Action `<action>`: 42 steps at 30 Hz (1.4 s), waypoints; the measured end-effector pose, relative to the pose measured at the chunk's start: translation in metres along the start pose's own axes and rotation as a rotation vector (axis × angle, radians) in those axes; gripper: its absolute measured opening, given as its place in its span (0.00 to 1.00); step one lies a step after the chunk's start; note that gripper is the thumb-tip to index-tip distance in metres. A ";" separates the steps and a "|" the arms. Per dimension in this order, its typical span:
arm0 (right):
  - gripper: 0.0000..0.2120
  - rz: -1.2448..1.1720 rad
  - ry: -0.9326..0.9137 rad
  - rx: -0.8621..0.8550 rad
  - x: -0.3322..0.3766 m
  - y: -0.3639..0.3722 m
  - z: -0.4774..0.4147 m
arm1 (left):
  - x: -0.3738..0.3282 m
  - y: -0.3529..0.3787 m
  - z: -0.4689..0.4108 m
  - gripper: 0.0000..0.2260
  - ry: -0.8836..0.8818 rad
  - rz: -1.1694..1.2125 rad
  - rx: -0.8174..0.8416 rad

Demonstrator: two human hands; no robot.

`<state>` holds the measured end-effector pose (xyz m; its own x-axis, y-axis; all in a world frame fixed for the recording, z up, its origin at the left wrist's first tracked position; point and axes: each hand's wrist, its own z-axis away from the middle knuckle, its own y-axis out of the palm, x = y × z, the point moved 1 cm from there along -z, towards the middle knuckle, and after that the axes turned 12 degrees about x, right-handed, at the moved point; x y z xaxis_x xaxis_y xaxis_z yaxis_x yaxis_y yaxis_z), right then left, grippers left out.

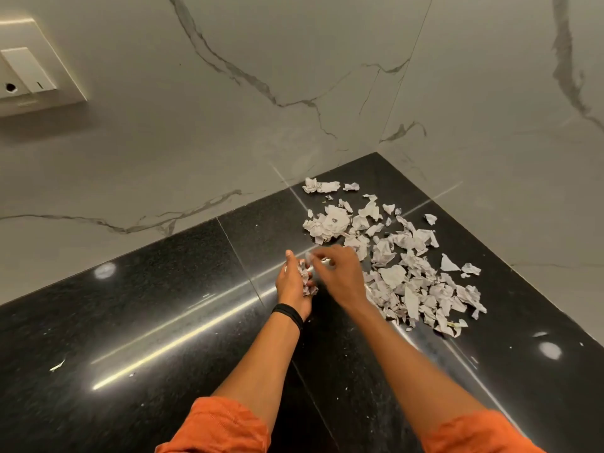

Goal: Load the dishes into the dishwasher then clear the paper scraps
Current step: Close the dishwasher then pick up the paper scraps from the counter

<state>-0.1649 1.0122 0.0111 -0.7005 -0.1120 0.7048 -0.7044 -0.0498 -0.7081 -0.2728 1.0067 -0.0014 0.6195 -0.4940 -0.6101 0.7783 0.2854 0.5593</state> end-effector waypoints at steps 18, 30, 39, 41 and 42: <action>0.13 0.506 0.017 0.176 -0.020 -0.008 -0.021 | -0.006 -0.013 -0.008 0.18 -0.041 0.063 -0.054; 0.04 0.044 0.077 0.011 -0.021 -0.006 0.007 | -0.003 -0.009 -0.004 0.18 -0.016 0.001 -0.029; 0.02 -0.313 0.108 0.029 0.015 -0.002 0.035 | 0.006 0.005 0.016 0.23 -0.038 0.003 0.046; 0.02 -0.371 0.168 0.036 0.017 0.000 0.039 | 0.005 0.007 0.025 0.18 -0.036 -0.025 0.031; 0.03 -0.424 0.204 0.044 0.019 0.001 0.042 | 0.004 0.007 0.030 0.17 -0.031 -0.017 0.034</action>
<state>-0.1738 0.9686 0.0217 -0.3635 0.1245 0.9232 -0.9307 -0.0911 -0.3542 -0.2679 0.9827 0.0169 0.6027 -0.5239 -0.6019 0.7842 0.2490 0.5684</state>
